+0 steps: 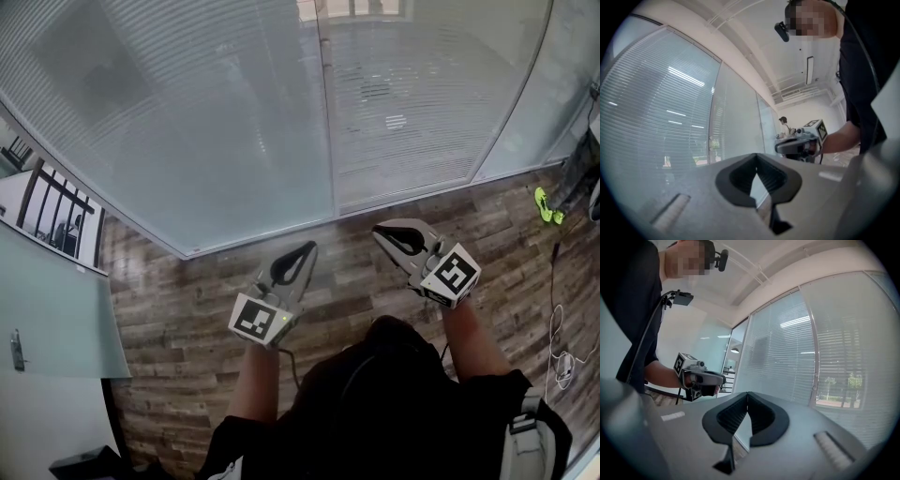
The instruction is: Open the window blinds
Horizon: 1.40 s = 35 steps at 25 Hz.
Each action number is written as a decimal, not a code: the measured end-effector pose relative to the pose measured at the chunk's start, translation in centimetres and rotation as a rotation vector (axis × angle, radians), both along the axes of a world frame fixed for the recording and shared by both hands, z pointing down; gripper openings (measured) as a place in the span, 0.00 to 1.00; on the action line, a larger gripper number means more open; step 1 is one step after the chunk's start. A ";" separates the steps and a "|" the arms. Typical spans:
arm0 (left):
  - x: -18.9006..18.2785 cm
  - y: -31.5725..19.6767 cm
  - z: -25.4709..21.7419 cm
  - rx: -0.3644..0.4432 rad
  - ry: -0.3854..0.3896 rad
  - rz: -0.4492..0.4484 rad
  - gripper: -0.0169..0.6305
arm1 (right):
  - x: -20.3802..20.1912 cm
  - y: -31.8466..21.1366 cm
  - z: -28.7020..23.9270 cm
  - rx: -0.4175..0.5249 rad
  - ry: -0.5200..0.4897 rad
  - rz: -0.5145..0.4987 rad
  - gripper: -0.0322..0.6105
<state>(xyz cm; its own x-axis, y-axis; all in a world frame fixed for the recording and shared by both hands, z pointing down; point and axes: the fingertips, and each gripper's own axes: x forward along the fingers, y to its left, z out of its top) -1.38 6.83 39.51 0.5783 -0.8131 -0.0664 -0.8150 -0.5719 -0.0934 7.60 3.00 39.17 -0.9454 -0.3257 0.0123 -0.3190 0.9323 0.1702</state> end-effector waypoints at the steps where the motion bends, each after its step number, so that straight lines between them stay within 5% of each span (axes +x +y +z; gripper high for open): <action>1: 0.1 0.0 -0.1 0.000 0.000 0.002 0.03 | 0.1 -0.1 -0.2 0.002 -0.004 0.005 0.06; 14: 0.1 -2.4 -0.2 0.002 0.000 -0.001 0.03 | 0.5 -2.7 -0.4 -0.005 -0.026 0.024 0.06; 35: -1.5 -13.6 -0.2 -0.035 -0.042 -0.089 0.03 | -0.7 -15.5 -0.1 -0.032 -0.072 -0.019 0.06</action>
<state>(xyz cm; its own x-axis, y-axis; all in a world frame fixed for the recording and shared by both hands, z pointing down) -2.90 -6.81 39.28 0.5052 -0.8629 -0.0143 -0.8586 -0.5008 -0.1100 6.88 -12.52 39.07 -0.9503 -0.3079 -0.0457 -0.3112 0.9431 0.1174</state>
